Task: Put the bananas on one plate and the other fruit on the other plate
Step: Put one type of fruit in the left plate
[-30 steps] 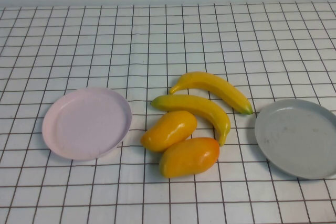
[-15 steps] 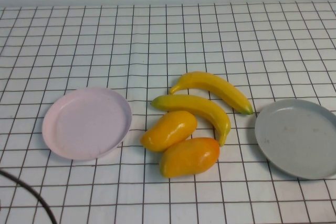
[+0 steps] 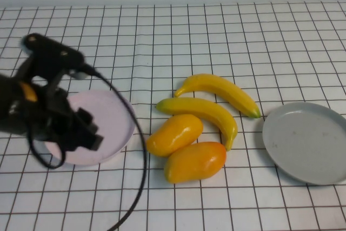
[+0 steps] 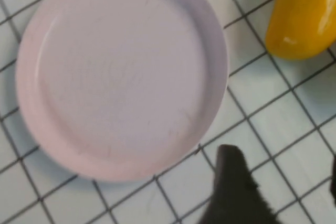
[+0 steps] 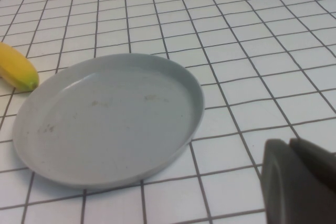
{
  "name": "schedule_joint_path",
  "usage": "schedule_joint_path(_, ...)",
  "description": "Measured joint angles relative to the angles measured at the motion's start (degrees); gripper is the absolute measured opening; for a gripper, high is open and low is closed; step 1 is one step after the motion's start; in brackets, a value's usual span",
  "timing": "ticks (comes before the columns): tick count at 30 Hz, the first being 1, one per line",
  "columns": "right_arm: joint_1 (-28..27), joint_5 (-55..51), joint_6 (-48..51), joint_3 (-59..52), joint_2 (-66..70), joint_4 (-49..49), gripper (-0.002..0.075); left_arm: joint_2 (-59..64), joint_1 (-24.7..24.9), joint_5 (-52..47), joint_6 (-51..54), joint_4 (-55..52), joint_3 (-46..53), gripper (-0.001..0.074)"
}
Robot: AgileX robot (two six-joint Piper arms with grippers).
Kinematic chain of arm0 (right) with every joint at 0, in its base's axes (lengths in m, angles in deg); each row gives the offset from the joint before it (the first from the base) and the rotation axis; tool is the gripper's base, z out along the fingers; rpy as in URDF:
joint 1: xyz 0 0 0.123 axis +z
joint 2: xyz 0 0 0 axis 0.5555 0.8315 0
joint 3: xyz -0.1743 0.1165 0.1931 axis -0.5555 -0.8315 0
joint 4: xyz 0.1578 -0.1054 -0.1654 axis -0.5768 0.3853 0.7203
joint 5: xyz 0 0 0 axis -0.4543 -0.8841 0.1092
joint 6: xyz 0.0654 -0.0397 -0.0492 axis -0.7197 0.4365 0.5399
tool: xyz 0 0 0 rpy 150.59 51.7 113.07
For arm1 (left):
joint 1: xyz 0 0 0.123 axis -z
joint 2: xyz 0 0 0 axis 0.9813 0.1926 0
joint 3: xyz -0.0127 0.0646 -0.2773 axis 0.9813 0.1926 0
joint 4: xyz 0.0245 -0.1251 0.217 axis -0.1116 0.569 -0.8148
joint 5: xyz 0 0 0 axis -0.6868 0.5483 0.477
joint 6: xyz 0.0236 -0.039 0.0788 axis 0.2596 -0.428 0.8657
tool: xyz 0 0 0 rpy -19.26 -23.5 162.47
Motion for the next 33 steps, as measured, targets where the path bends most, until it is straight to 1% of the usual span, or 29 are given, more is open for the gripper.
schedule_joint_path(3, 0.00, 0.00, 0.00, 0.00, 0.00, 0.00, -0.0017, 8.42, 4.02, 0.29, -0.13, -1.41, -6.16, 0.0493)
schedule_joint_path(4, 0.00, 0.00, 0.00, 0.00, 0.00, 0.00, -0.0016, 11.33, 4.96, 0.05, -0.23, -1.41, -8.53, 0.0545)
schedule_joint_path(5, 0.00, 0.00, 0.00, 0.00, 0.00, 0.00, -0.0016, 14.13, 6.07, -0.49, -0.11, -1.91, -10.90, 0.0578)
schedule_joint_path(7, 0.00, 0.00, 0.00, 0.00, 0.00, 0.00, -0.0016, 18.71, 7.98, -2.10, 0.79, -2.18, -15.01, 0.0612)
schedule_joint_path(11, 0.00, 0.00, 0.00, 0.00, 0.00, 0.00, -0.0016, 25.65, 12.65, -3.96, 4.52, -1.41, -20.58, 0.0634)
schedule_joint_path(15, 0.00, 0.00, 0.00, 0.00, 0.00, 0.00, -0.0016, 29.28, 17.12, -3.96, 14.92, 3.06, -21.58, 0.0638)
schedule_joint_path(18, 0.00, 0.00, 0.00, 0.00, 0.00, 0.00, -0.0016, 31.43, 19.35, -3.96, 20.44, 5.14, -21.58, 0.0638)
schedule_joint_path(21, 0.00, 0.00, 0.00, 0.00, 0.00, 0.00, -0.0016, 33.83, 19.84, -2.91, 22.72, 5.52, -21.67, 0.0638)
schedule_joint_path(27, 0.00, 0.00, 0.00, 0.00, 0.00, 0.00, -0.0016, 37.76, 19.84, -1.28, 23.81, 5.11, -21.69, 0.0638)
schedule_joint_path(33, 0.00, 0.00, 0.00, 0.00, 0.00, 0.00, -0.0017, 39.08, 19.84, 1.22, 24.03, 5.50, -21.79, 0.0630)
